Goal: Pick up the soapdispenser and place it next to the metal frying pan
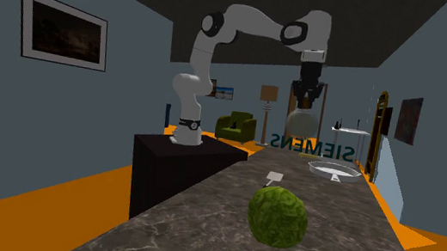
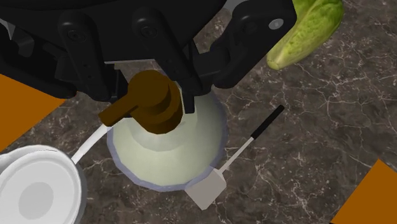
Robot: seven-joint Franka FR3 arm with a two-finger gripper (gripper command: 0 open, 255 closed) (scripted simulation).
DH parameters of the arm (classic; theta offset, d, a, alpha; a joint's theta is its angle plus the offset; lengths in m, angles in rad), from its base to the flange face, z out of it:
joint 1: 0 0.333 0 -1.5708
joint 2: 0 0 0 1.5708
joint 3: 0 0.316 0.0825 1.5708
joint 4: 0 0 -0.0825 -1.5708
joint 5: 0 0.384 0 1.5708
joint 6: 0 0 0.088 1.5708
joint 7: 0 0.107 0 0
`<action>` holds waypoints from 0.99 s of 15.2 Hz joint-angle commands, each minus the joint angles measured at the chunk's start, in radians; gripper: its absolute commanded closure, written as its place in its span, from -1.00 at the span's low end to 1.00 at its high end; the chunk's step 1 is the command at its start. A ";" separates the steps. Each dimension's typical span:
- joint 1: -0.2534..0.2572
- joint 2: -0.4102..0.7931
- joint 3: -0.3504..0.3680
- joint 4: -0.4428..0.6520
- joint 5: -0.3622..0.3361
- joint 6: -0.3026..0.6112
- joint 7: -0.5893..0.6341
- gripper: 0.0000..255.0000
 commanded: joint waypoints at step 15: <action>0.002 0.071 -0.001 -0.119 -0.002 0.190 -0.008 1.00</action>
